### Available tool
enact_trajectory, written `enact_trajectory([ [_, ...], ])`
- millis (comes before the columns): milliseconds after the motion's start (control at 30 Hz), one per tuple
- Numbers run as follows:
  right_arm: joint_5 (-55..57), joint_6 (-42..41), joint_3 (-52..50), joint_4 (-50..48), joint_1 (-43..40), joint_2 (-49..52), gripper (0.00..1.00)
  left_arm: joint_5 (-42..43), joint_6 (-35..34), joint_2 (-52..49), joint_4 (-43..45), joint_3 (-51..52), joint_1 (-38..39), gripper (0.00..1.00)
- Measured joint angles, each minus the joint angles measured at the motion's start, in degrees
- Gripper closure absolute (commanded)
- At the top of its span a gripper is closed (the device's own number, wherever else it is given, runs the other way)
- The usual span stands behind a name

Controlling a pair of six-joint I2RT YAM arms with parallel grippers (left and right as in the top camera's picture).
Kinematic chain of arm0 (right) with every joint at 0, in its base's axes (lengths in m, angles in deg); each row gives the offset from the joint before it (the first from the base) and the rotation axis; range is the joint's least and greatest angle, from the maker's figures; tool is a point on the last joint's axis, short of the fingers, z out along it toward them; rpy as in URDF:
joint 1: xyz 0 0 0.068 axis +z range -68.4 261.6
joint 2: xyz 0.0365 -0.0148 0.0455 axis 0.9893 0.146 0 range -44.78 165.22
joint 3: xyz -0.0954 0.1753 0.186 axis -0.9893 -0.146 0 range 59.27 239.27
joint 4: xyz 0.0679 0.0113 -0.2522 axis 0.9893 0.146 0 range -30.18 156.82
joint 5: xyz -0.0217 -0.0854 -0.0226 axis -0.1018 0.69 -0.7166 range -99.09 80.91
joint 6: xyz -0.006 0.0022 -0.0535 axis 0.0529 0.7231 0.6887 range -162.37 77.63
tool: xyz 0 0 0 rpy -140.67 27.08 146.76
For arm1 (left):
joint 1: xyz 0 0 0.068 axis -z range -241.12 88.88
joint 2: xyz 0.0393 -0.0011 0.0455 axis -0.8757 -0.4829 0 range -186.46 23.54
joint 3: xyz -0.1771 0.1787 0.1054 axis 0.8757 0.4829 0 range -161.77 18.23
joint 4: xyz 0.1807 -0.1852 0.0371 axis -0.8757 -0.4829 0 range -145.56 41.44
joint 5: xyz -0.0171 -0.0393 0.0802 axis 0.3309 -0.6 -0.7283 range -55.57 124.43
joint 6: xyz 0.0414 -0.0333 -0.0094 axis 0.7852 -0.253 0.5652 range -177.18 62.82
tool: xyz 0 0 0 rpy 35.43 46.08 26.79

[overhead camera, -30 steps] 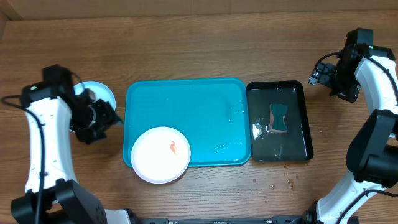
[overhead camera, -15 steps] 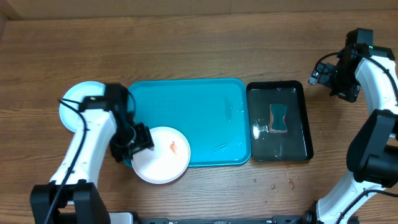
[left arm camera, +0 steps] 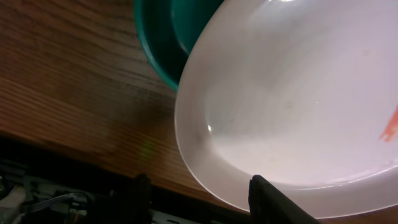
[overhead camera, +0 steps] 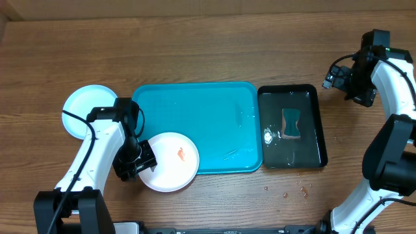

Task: Clean dirty plates on tray and stack at the side
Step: 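Move left gripper to the white plate rim and grasp it, then slide the white plate up and right to the tray center with left gripper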

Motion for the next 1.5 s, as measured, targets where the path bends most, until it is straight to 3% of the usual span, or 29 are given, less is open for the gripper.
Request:
enact_trajectory([
  [67,0.00,0.00,0.00,0.00,0.00,0.00,0.00,-0.22,-1.09,0.09,0.48,1.07,0.00,0.50],
  [200,0.00,0.00,0.00,0.02,-0.02,0.00,0.00,-0.48,-3.93,0.26,3.39,4.02,0.00,0.64],
  [467,0.00,0.00,0.00,0.00,0.00,0.00,0.00,-0.92,-6.03,0.26,4.52,6.49,0.00,0.68],
  [600,-0.02,0.00,0.00,0.00,-0.02,0.00,0.00,-1.11,-6.47,0.26,4.55,6.60,0.00,0.76],
  [1100,0.02,0.00,0.00,0.02,-0.02,0.00,0.00,-1.29,-6.73,0.26,4.52,6.60,0.00,0.74],
  [1500,0.00,0.00,0.00,0.02,-0.02,0.00,0.00,-1.31,-6.88,0.26,4.72,6.60,0.00,0.80],
])
